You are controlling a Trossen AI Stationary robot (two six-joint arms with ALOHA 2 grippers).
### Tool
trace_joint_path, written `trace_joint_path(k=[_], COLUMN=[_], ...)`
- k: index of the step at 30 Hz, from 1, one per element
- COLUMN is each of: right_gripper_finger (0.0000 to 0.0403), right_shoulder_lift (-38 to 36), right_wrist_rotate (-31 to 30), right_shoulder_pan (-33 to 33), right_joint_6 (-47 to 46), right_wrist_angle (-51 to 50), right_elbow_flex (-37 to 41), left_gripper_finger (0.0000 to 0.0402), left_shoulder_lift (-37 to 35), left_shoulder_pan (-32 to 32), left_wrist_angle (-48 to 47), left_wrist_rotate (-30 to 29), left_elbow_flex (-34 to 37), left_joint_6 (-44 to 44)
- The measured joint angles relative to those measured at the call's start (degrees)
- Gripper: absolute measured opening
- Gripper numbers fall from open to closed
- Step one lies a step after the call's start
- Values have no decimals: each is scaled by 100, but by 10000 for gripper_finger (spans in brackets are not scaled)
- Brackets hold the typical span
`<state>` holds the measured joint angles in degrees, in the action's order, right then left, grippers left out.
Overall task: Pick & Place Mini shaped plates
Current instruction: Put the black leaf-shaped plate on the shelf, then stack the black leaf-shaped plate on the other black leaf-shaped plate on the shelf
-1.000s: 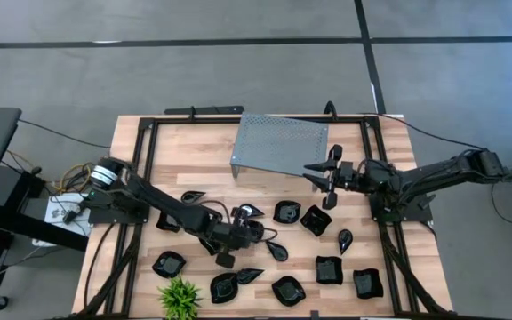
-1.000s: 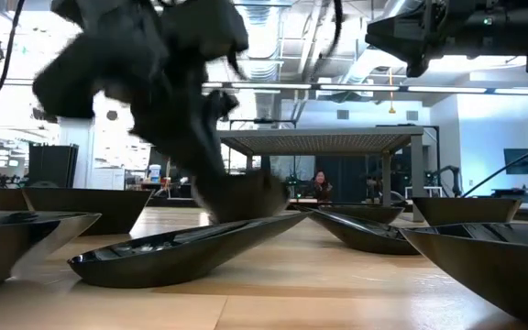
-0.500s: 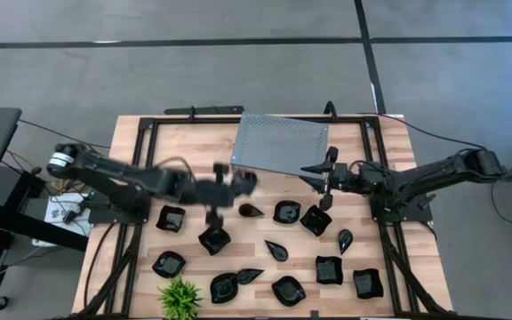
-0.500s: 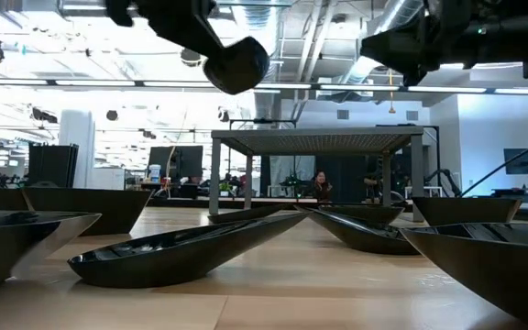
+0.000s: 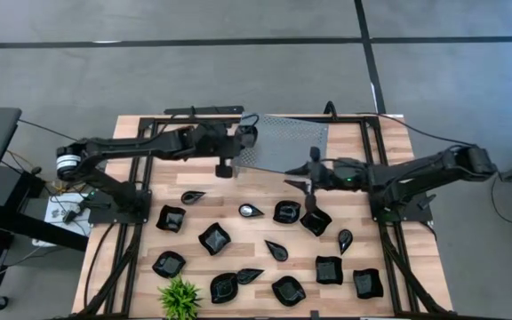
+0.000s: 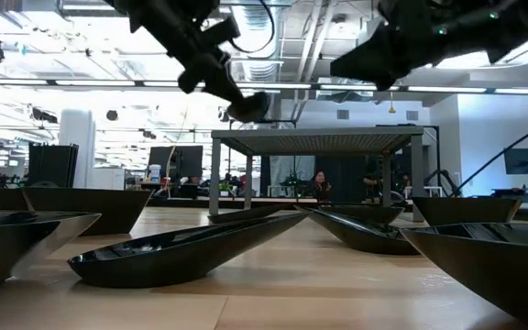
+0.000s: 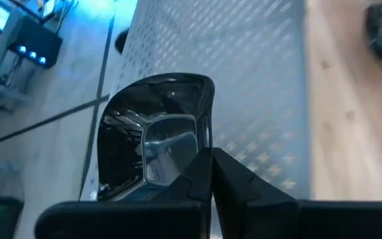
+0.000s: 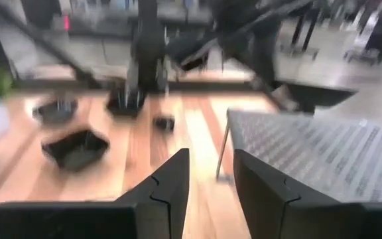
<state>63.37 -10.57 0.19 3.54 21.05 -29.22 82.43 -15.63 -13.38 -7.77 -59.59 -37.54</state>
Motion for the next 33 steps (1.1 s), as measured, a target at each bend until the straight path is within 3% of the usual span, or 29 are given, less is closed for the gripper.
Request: trace_joint_path(k=[3,11,20,25,29,33], right_gripper_finger=[113,113,113,113,113,113], right_shoulder_lift=[141,242,184,195,197,197], right_wrist_rotate=[4,4,4,6,15,22], right_shoulder_pan=[2,0,-2,28,108,291], right_joint_6=[126,154,288,158,109,15], right_wrist_angle=[-597,-779,-864,-987,-1145,-1268], right_elbow_flex=[-382,-590,-587,-587,-587,-585], left_gripper_finger=[8,11,75,107,121,128], left_shoulder_lift=[231,544,512,433,201,20], left_shoulder_pan=[-100,-94,168,772,1579,2306], left_wrist_angle=[28,224,444,451,465,480], left_wrist_rotate=[100,-133,-518,-1494,-1600,-1587], left_elbow_flex=[0,2,2,2,2,51], left_joint_6=[3,-290,-385,-381,-94,1117])
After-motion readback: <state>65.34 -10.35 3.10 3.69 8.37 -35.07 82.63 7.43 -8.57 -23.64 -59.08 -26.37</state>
